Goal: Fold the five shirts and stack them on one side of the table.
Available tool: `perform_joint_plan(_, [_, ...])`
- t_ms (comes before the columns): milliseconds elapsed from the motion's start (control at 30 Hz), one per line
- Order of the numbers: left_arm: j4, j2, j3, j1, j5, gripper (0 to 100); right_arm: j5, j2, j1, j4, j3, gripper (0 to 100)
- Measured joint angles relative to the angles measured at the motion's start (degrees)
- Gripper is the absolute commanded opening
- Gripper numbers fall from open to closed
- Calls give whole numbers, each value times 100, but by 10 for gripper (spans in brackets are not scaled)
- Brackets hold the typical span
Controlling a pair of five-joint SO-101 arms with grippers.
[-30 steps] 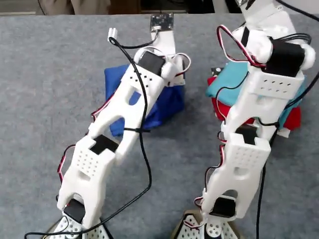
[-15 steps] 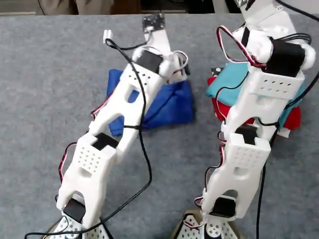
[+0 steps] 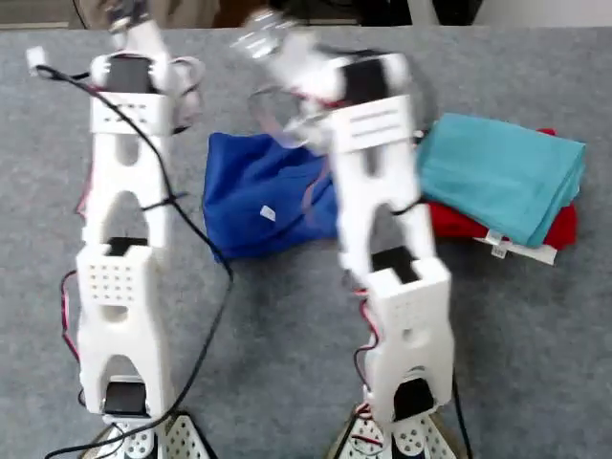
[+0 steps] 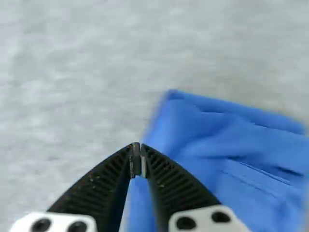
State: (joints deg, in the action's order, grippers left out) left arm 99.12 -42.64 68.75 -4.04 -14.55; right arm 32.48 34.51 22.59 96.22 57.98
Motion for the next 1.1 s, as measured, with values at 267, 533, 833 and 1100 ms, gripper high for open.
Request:
perform_joint_plan(267, [97, -527, -475, -1442, 369, 18, -492, 1389, 448, -809, -281, 2])
perform_joint_plan(533, [-1029, -1231, -1837, -1820, 932, 18, -527, 2374, 475, -123, 149, 2])
perform_joint_plan(833, [-1398, -1222, -2048, -1960, 949, 18, -527, 2558, 360, 492, 598, 2])
perform_joint_plan(1100, [-1407, -1222, -2048, -1960, 949, 18, -527, 1547, -70, 501, -712, 2])
